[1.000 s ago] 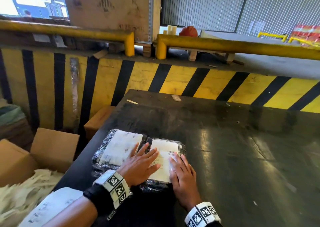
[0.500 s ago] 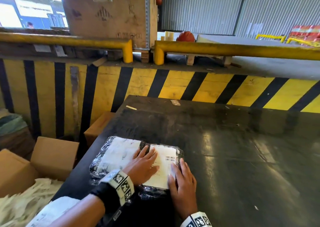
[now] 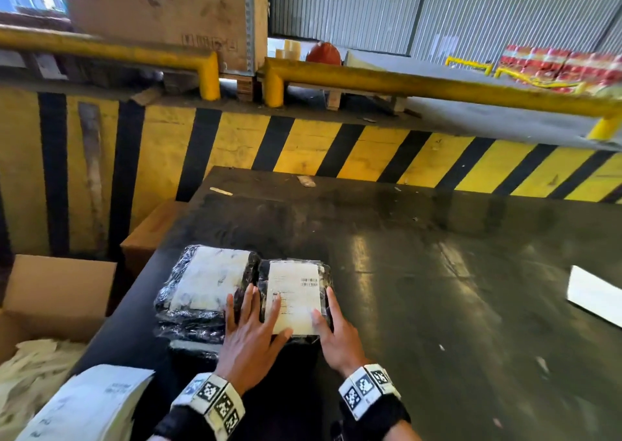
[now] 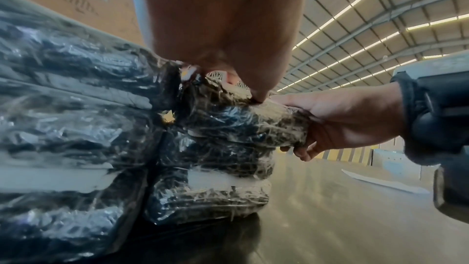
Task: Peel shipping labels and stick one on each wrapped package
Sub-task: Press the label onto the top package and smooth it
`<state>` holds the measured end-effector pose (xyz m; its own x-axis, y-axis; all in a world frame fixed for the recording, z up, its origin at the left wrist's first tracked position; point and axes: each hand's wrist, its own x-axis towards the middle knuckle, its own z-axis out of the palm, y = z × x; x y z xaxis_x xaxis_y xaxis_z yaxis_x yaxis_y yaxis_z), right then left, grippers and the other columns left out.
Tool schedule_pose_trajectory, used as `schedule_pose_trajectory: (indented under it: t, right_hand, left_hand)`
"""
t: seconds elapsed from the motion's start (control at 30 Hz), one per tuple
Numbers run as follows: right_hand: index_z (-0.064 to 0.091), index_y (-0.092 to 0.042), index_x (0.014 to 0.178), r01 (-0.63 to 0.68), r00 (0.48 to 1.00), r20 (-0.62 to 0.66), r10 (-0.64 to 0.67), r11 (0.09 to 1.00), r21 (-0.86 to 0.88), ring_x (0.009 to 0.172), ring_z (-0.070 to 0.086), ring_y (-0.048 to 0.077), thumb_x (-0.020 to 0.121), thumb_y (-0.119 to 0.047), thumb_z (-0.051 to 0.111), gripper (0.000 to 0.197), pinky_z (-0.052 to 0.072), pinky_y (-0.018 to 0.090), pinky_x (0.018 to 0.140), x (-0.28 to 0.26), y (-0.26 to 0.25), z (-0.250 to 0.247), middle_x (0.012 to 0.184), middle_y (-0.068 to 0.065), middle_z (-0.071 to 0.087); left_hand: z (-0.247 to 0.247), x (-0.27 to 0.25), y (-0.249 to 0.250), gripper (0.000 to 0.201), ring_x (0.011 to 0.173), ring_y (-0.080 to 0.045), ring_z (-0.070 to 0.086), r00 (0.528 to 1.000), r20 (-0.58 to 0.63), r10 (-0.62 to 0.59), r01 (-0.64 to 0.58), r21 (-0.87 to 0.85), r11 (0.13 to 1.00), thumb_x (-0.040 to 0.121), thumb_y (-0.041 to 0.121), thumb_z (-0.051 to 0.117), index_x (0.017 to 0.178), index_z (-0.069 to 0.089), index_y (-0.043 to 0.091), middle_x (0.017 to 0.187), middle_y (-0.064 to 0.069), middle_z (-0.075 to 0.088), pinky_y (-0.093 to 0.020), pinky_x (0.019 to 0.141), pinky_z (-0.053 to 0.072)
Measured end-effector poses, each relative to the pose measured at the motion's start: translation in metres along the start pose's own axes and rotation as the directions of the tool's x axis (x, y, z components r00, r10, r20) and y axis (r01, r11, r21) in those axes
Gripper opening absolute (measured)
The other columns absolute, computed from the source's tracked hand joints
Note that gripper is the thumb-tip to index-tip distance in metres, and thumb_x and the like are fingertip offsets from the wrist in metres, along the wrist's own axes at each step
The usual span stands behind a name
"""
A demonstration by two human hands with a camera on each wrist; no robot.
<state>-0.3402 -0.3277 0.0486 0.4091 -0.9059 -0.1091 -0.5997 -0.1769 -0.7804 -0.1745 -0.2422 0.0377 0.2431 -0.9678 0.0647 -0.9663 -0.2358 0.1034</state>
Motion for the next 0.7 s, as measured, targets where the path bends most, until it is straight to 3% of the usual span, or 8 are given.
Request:
schedule_pose_trajectory:
  t: [0.13,0.23,0.3,0.4,0.5,0.63,0.7]
  right_hand:
    - [0.017,-0.04,0.147,-0.037,0.999,-0.023,0.041,0.985,0.171,0.119,0.053,0.013,0.096,-0.045,0.044,0.058,0.038,0.024,0.101,-0.015,0.003,-0.007,0.14,0.0,0.05]
    - [0.023,-0.04,0.145,-0.052,0.996,-0.053,0.071,0.951,0.304,0.116,0.052,0.007,0.097,-0.032,0.048,0.055,0.039,0.02,0.1,-0.027,0.01,-0.011,0.141,0.0,0.05]
    - [0.026,-0.036,0.145,-0.075,0.993,-0.054,0.104,0.914,0.399,0.114,0.056,0.01,0.098,-0.025,0.048,0.053,0.046,0.014,0.091,-0.04,0.016,-0.019,0.139,0.002,0.052]
    - [0.032,-0.031,0.145,-0.072,0.989,-0.079,0.122,0.882,0.466,0.111,0.057,0.01,0.098,-0.021,0.048,0.05,0.045,0.002,0.072,-0.061,0.03,-0.041,0.136,0.005,0.054]
    - [0.036,-0.036,0.141,-0.06,0.985,-0.107,0.133,0.857,0.511,0.112,0.057,0.004,0.097,-0.021,0.05,0.049,0.045,0.002,0.075,-0.087,0.057,-0.068,0.137,-0.003,0.053]
    - [0.036,-0.037,0.141,-0.06,0.983,-0.119,0.139,0.861,0.505,0.099,0.053,-0.023,0.097,-0.022,0.05,0.048,0.042,0.0,0.079,-0.134,0.115,-0.113,0.134,-0.015,0.049]
    - [0.039,-0.041,0.138,-0.085,0.977,-0.132,0.169,0.871,0.483,0.109,0.053,-0.014,0.096,-0.026,0.051,0.046,0.042,0.012,0.095,-0.156,0.145,-0.135,0.136,-0.015,0.049]
  left_hand:
    - [-0.001,-0.01,0.011,0.067,0.144,-0.031,0.015,0.999,-0.029,0.033,-0.036,-0.096,0.995,0.094,0.064,0.017,0.142,0.041,0.024,0.147,-0.019,0.038,-0.046,0.115,-0.004]
    - [0.003,-0.018,0.02,0.07,0.146,-0.028,0.007,0.994,-0.072,0.079,-0.092,-0.199,0.976,0.091,0.068,0.01,0.144,0.037,0.029,0.153,-0.018,0.023,-0.036,0.115,-0.012]
    - [0.006,-0.024,0.03,0.077,0.147,-0.021,-0.004,0.979,-0.169,0.116,-0.158,-0.259,0.953,0.086,0.074,0.003,0.145,0.034,0.034,0.154,-0.011,0.01,-0.032,0.115,-0.013]
    - [0.004,-0.037,0.046,0.094,0.146,-0.011,-0.008,0.985,-0.146,0.094,-0.151,-0.452,0.879,0.072,0.083,-0.009,0.147,0.023,0.036,0.155,0.007,0.0,-0.03,0.118,-0.007]
    - [0.013,-0.056,0.064,0.081,0.144,-0.003,0.005,0.991,-0.134,0.012,-0.089,-0.588,0.804,0.081,0.076,0.008,0.147,0.024,0.031,0.155,0.013,0.016,-0.028,0.119,0.004]
    - [0.045,-0.082,0.112,0.058,0.141,0.001,0.001,0.998,0.065,-0.007,0.043,-0.576,0.817,0.097,0.053,0.027,0.149,0.024,0.028,0.158,0.009,0.017,-0.029,0.119,0.001]
    - [0.062,-0.09,0.139,0.055,0.145,-0.005,-0.002,0.989,0.15,-0.003,0.083,-0.53,0.844,0.099,0.046,0.03,0.15,0.021,0.025,0.159,0.006,0.013,-0.03,0.118,-0.003]
